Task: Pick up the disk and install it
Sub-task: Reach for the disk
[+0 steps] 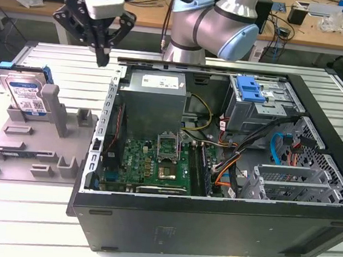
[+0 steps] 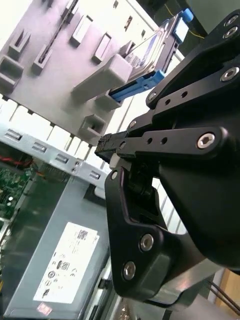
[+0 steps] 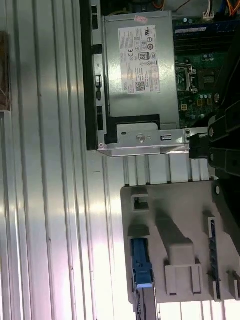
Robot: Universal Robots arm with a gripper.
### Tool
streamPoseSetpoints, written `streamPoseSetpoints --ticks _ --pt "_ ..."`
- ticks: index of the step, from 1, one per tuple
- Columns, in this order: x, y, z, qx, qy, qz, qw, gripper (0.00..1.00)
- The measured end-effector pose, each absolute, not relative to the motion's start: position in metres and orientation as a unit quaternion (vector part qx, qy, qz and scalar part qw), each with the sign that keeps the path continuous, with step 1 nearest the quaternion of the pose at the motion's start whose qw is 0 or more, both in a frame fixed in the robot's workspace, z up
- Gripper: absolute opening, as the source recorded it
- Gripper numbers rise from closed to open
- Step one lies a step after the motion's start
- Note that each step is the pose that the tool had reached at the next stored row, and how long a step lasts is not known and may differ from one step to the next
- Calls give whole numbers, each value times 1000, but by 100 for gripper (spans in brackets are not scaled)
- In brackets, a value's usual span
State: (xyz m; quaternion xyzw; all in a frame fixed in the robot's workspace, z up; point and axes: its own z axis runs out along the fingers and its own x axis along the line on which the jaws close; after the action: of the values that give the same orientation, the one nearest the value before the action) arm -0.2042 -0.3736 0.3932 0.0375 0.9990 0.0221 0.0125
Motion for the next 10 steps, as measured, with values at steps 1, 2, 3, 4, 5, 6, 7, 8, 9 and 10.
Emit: streamPoseSetpoints --ticks 1,2,3,4,5,6,7,8,9,10 --pt "-207 -372 393 38 999 22 12 11" --pt "-210 -371 393 38 999 22 12 11" --pt "-213 -370 393 38 999 22 12 11" --pt "-216 -369 393 37 999 22 12 11" --pt "-221 -367 393 38 999 22 12 11" --pt "-224 -366 393 38 999 22 12 11" --pt "-228 -365 393 38 999 22 12 11" --pt "-230 -364 393 38 999 22 12 11" --pt "-233 -363 393 38 999 22 13 11" --pt "-237 -361 393 38 999 22 12 11"
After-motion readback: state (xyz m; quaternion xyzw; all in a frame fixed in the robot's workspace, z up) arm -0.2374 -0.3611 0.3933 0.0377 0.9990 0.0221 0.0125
